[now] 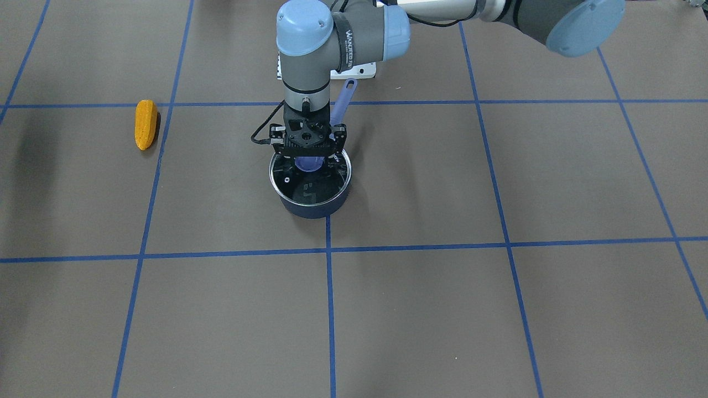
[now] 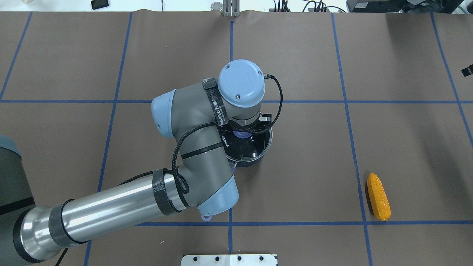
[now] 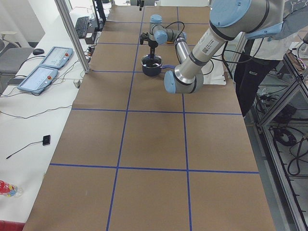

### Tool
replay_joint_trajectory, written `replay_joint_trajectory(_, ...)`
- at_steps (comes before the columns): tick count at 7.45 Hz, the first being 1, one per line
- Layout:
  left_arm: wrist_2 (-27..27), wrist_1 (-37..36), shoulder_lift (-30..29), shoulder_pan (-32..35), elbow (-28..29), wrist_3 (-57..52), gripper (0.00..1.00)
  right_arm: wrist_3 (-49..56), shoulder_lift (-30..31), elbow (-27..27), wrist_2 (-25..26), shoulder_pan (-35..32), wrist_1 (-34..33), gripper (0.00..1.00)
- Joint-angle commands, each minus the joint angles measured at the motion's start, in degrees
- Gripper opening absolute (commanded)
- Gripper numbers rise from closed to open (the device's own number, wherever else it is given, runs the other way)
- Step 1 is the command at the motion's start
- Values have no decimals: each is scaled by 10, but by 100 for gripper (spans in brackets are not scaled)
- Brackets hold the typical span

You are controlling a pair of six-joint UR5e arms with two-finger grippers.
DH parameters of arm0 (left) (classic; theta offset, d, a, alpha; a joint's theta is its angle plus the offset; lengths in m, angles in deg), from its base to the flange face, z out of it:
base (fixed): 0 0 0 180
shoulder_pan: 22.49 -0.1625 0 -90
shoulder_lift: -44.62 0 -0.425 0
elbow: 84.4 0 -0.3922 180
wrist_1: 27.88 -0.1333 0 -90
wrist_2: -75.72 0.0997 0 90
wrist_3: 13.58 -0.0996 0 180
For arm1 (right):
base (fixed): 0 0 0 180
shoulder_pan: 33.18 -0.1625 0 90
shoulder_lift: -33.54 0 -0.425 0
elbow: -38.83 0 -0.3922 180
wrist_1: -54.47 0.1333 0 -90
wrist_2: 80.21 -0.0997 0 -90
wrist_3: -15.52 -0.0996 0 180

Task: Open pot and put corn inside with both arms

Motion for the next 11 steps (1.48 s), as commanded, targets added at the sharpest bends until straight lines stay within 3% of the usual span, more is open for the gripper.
replay_joint_trajectory(1, 0, -4, 2, 1, -20, 0, 25, 0, 0, 0, 0, 0, 0, 100)
replay_joint_trajectory(4, -3, -92, 20, 9, -121, -30, 19, 0, 0, 0, 1, 0, 0, 100)
replay_joint_trajectory(6, -6, -113, 151, 39, -272, -141, 14, 0, 0, 0, 1, 1, 0, 100)
replay_joint_trajectory(8, -39, -110, 242, 85, -332, -244, 14, 0, 0, 1, 1, 2, 0, 100)
replay_joint_trajectory(10, -103, -27, 411, 147, -390, -365, 14, 0, 1, 1, 0, 2, 0, 100)
replay_joint_trajectory(11, -139, 58, 501, 182, -385, -424, 14, 0, 1, 1, 1, 2, 0, 100)
